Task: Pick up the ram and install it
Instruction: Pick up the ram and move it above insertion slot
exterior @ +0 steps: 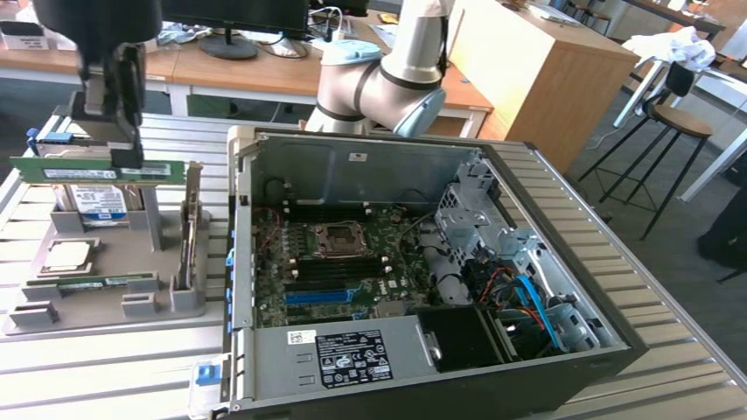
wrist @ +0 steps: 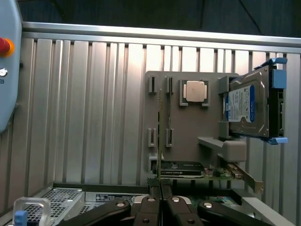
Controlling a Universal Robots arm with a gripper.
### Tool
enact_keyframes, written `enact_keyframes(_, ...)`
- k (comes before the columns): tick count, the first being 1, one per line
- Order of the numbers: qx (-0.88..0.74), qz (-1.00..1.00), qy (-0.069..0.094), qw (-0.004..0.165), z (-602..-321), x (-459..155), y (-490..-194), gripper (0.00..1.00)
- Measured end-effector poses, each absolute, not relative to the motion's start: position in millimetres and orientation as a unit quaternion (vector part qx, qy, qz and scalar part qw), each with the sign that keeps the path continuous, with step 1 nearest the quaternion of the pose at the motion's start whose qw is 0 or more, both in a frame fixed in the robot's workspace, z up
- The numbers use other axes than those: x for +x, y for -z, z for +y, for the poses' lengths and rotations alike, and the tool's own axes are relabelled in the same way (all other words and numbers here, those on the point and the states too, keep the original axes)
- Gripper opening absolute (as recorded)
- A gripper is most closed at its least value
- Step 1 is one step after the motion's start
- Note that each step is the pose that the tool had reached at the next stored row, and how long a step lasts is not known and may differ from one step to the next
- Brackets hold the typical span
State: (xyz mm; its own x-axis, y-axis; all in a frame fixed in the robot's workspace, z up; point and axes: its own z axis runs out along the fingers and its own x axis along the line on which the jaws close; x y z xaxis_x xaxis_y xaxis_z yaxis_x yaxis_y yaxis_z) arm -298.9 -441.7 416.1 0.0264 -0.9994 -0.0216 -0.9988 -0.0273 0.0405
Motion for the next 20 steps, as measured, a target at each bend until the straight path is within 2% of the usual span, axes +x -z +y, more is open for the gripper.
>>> enact_keyframes(20,0.716,-0.697,0.022,0.007,-442,-251,-416,0.11)
